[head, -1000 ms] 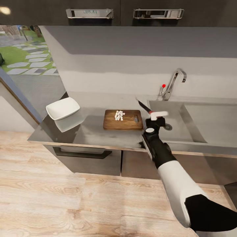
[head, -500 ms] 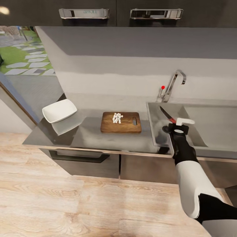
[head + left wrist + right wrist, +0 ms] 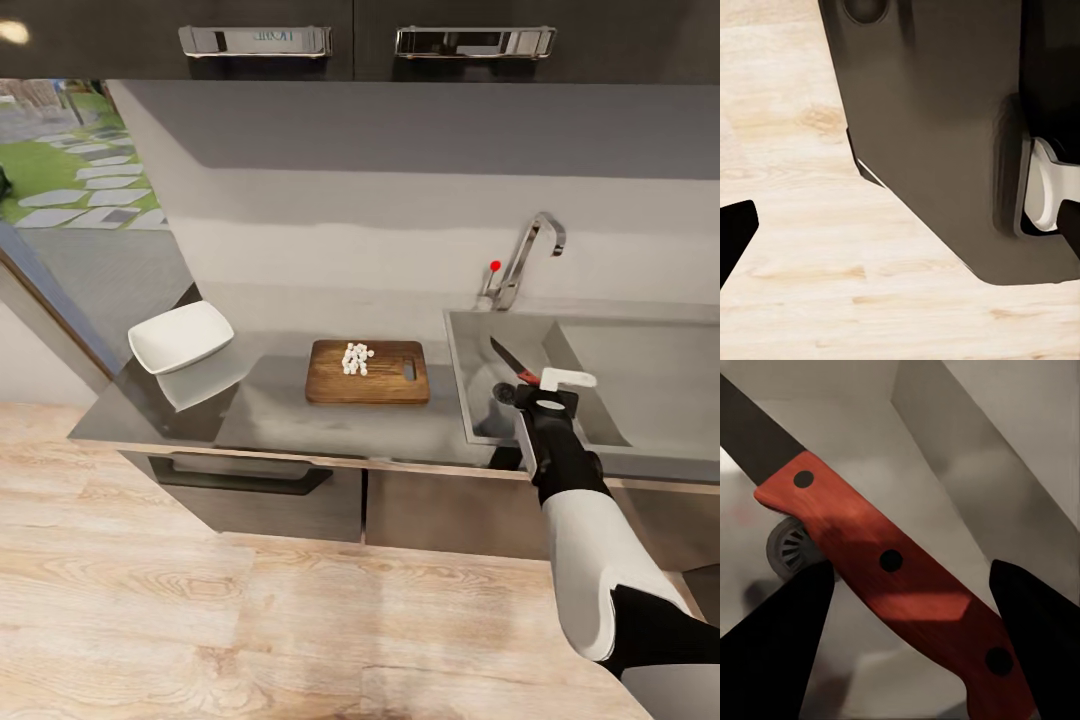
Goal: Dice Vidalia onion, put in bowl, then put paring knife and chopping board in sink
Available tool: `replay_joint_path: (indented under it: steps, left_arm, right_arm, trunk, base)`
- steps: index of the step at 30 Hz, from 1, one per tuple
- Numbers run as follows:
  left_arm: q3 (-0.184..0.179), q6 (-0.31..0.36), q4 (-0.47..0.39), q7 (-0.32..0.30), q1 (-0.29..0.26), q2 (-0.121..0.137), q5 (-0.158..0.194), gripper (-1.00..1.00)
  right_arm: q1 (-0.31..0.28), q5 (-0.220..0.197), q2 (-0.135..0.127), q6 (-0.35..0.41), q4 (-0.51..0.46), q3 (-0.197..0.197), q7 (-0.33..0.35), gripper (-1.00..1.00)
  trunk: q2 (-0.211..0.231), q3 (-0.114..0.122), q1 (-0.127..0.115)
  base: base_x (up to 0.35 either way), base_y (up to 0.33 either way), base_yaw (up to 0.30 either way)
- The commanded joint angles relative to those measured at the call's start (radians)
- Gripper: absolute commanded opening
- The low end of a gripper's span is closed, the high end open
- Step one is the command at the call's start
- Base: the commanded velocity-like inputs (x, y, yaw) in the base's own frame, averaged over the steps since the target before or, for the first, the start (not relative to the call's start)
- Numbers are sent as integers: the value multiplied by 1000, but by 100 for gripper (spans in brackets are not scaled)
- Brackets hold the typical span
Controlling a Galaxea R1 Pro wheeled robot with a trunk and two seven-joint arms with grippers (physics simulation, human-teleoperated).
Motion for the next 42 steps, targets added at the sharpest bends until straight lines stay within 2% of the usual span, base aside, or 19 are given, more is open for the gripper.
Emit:
replay_joint_path:
  steps: [1, 10, 18, 26, 31, 40, 42]
  left_arm:
    - [-9, -3, 1, 2, -1, 0, 8, 100]
    - [-7, -3, 4, 2, 0, 4, 10, 100]
    - [-7, -3, 4, 2, 0, 7, 11, 100]
    - [-7, -3, 5, 2, -1, 8, 12, 100]
    - [-7, -3, 4, 2, 0, 7, 12, 100]
    - [-7, -3, 4, 2, 0, 5, 11, 100]
    - [-7, -3, 5, 2, 0, 5, 11, 100]
  right_arm:
    - [-1, 9, 1, 8, -1, -2, 4, -100]
    - [-1, 10, 1, 8, 4, -2, 8, -100]
    - [-1, 12, -1, 6, 102, -3, 10, -100]
    - [-1, 14, -4, 4, 138, -7, 8, -100]
    - [-1, 14, -37, 5, 179, -8, 7, -100]
    - [-1, 14, -46, 1, 216, -8, 6, -100]
    - [-1, 14, -55, 0, 217, -8, 6, -100]
  trunk:
    - [-2, -1, 0]
    - [-2, -1, 0]
    - [-2, -1, 0]
    - [-2, -1, 0]
    - [-2, -1, 0]
    - [-2, -1, 0]
    - [-2, -1, 0]
  base:
    - [0, 0, 0]
    - [95, 0, 0]
    - [306, 0, 0]
    - [33, 1, 0]
    - [218, 107, 0]
    - [89, 35, 0]
    - [1, 0, 0]
